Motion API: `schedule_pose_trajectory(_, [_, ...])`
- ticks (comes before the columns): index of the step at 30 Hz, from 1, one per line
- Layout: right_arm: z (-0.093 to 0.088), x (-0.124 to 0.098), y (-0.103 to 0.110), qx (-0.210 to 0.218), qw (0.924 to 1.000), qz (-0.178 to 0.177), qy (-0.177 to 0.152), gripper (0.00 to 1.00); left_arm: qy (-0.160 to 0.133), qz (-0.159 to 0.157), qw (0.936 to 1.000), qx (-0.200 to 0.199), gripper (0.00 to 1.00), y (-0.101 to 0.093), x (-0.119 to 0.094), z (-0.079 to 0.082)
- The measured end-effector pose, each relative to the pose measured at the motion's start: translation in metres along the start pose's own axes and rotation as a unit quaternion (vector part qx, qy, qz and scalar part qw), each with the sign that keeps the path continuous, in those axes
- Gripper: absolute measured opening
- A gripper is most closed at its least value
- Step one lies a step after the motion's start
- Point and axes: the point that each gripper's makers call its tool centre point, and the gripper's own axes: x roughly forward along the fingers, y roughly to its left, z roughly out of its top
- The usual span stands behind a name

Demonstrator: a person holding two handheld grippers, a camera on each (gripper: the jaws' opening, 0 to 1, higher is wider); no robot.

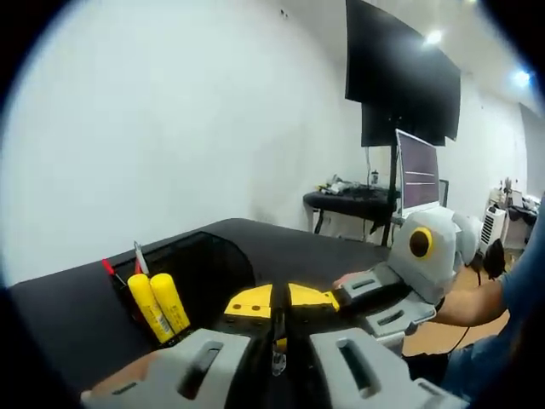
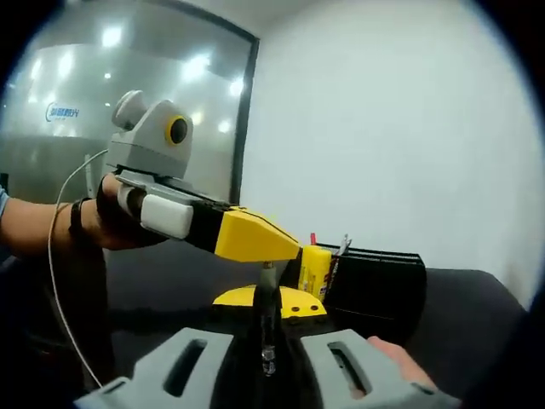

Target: Pick up pens and glue sticks and place them into the holder.

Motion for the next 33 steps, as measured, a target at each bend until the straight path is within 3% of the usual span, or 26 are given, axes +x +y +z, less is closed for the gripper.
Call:
schedule_pose_trajectory(6, [0.002,-0.001,-0.002,0.002,1.0,-0.004,0.003,0.05,-0.033,0.003,0.9994,0.008,0.08,-0.002,-0.005,0.009])
schedule_pose_trajectory(11, [-0.001,-0.005,-0.009,0.007,0.9998,-0.013,0.01,0.05,-0.055,0.01,0.9984,-0.001,0.11,0.008,-0.017,0.018])
schedule_pose_trajectory(19, [0.006,-0.015,-0.021,0.038,0.9991,-0.02,0.006,0.05,-0.092,0.021,0.9954,-0.016,0.17,0.017,-0.034,0.01])
schedule_pose_trajectory(26, [0.014,-0.022,-0.022,0.032,0.999,-0.027,0.012,0.05,-0.094,0.009,0.995,-0.033,0.28,0.014,-0.041,-0.021])
schedule_pose_trajectory(33, [0.012,-0.024,-0.025,0.016,0.9989,-0.034,0.026,0.05,-0.069,-0.008,0.9967,-0.042,0.47,0.01,-0.047,-0.069])
